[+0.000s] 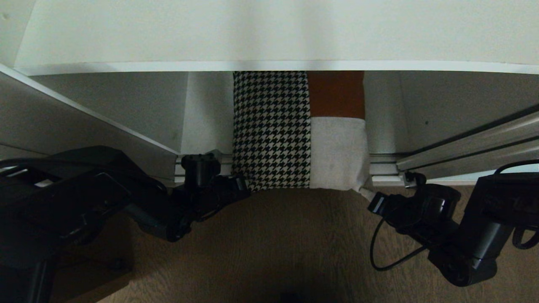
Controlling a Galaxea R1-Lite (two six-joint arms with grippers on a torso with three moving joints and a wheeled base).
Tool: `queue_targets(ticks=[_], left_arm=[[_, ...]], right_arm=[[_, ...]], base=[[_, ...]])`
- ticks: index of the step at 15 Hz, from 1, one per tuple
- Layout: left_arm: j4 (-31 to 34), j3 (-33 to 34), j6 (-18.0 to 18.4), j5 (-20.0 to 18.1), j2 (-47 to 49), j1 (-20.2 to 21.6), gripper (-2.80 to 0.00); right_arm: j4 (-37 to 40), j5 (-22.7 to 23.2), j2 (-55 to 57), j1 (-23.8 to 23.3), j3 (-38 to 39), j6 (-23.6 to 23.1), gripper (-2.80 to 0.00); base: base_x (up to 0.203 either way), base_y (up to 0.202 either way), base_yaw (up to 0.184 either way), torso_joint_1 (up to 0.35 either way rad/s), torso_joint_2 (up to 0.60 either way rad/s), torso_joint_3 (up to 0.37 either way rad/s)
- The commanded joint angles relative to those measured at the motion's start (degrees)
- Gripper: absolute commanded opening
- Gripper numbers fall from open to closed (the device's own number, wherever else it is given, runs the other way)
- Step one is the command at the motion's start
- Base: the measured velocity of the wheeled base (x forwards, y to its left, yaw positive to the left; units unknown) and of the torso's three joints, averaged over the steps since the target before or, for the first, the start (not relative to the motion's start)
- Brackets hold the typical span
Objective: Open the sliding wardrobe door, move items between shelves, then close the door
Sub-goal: Place the pillow on the higher shelf
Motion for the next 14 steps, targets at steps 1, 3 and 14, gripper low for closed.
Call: queue_targets(ticks=[1,3,14], left_arm=[[-0.41,0.28,-0.17,-0.05,0.29,-0.02,-2.80],[-0.48,0.10,-0.17,0.01,-0.43,-0.02,-2.80],[-0.82,3.58,-3.51,5.22,-6.41,-1.16,-2.80]], right_arm=[[-0.48,0.18,0.07,0.03,0.44,0.10,-2.80],[-0.48,0.69,-0.95,0.07,1.74,0.09,-2.80],[-0.48,7.59,-10.76,0.88,11.80,0.53,-2.80]], base=[[0.000,0.000,0.000,0.000,0.00,0.000],[0.000,0.000,0.000,0.000,0.00,0.000],[0.000,0.000,0.000,0.000,0.00,0.000]])
